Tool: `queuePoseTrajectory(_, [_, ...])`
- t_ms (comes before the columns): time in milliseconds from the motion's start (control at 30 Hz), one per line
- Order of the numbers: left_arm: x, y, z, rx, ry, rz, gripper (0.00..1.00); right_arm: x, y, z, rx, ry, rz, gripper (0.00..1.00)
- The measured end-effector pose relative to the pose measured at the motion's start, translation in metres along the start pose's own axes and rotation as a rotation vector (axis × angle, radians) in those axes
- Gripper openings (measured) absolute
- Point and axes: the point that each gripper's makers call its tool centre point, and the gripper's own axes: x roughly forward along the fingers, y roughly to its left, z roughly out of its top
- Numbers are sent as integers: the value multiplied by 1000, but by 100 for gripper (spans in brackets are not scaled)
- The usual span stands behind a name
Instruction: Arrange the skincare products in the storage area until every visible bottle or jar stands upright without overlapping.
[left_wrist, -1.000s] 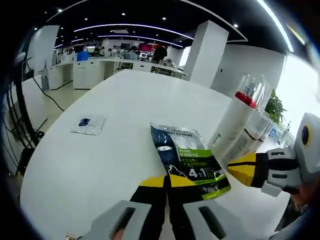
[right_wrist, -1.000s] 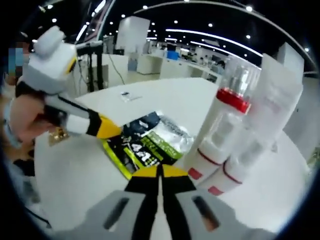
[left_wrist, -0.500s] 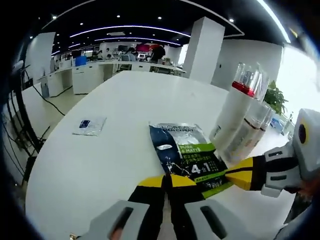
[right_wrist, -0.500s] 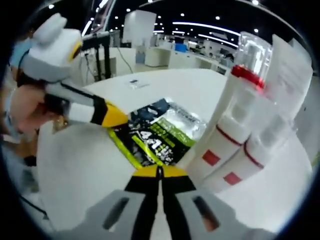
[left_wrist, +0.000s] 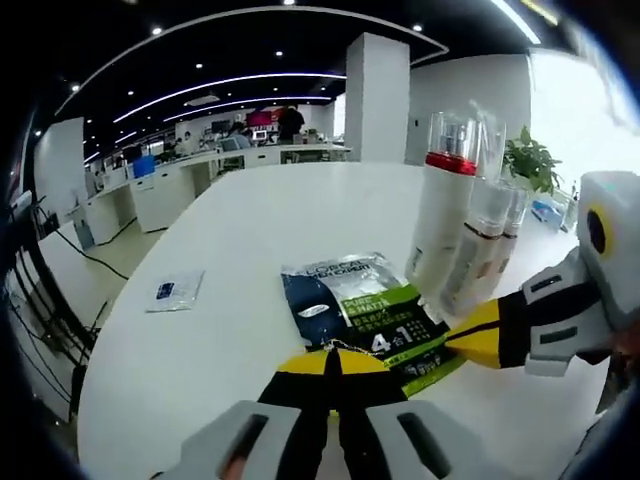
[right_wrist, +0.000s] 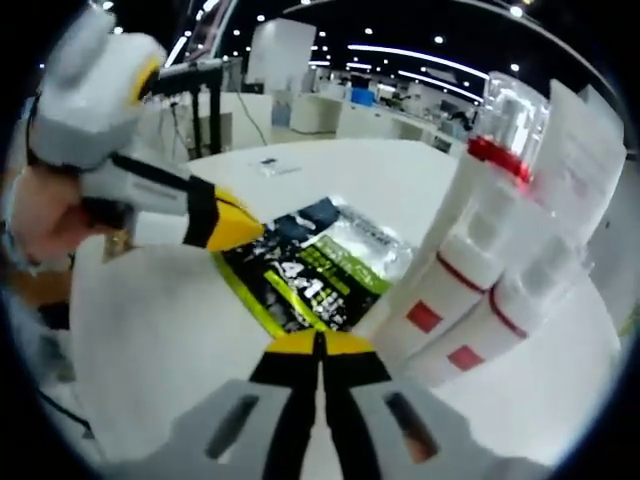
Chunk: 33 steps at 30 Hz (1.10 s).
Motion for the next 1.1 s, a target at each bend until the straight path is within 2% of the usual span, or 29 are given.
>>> queuePoseTrajectory(33, [2,6,-7,13,31,25,1,0,0,0,4,-2,0,0])
queuePoseTrajectory(67, [3,7,-9,8,34,24,1,0,0,0,7,-4,-1,0])
queuePoseTrajectory(200, [2,6,-9,-4,30,21,1,0,0,0,8,-9,-4,0])
queuePoseTrajectory(467, [4,8,-10,44,24,32,1,-1,-1,0,35,-20,-6,1])
queuePoseTrajectory(567, [3,8,-10,42,22,31,1,-2,-2,-2,28,-19,-18,1])
queuePoseTrajectory(700, [4,8,-8,9,16,21,3,-3,-4,-2,70,-26,-12,2])
queuePoseTrajectory(767, [1,3,-1,-38,-2,-15,6,-5,-4,-1,92,-34,-8,4])
queuePoseTrajectory(933, [-11,1,29,-46,-92,-49,15,-13,-6,17,129,-111,1,9])
queuePoseTrajectory(1100, [-34,12,53,-48,-165,-39,19,-24,-9,33,163,-170,30,11])
